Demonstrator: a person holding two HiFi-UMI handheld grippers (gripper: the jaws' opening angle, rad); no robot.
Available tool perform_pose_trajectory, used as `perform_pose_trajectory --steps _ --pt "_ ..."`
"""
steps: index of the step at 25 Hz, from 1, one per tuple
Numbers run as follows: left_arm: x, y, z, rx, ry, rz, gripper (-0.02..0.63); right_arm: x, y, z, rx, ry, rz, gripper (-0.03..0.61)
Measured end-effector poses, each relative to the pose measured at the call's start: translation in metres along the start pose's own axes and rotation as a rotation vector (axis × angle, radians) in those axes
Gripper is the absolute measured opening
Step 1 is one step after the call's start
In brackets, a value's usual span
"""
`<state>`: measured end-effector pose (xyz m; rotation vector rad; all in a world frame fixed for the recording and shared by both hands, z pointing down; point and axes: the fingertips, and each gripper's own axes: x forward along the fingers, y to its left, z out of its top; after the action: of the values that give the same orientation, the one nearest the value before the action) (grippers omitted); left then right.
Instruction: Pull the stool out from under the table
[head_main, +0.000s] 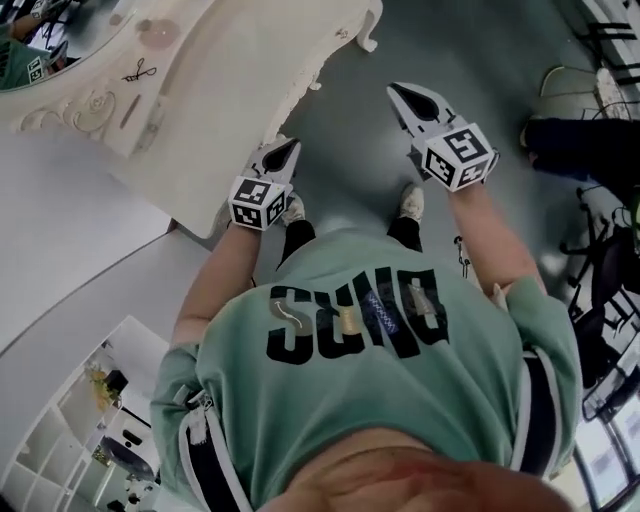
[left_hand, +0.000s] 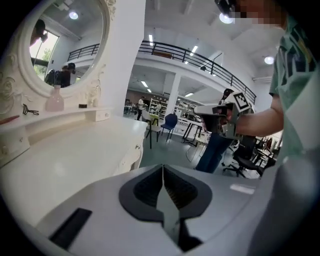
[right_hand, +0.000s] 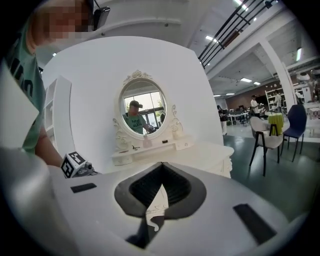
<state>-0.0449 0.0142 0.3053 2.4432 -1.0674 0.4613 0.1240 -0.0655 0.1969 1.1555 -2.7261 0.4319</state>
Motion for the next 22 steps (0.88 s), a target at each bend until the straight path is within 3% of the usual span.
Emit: perform_pose_trajectory --steps 4,8,15,22 --pt "0.034 0.026 -0.036 -0.08 0.009 0.096 0.009 0.015 -0.009 -0.045 -0.041 0.036 0.045 -0.006" --pt "0.075 0.037 -0.075 -0.123 0.029 0.121 0.009 0.026 -0.03 -0.085 -0.088 0.05 0.043 -0.006" --pt "0.125 0.043 -0.142 -0.097 0.104 0.113 0.009 0.03 -0.065 -0.174 0.003 0.093 -0.036 -0.006" --pt "0.149 0.092 -0.222 -0.155 0.141 0.222 0.011 0.06 -0.068 -0.24 0.035 0.123 -0.026 -0.006"
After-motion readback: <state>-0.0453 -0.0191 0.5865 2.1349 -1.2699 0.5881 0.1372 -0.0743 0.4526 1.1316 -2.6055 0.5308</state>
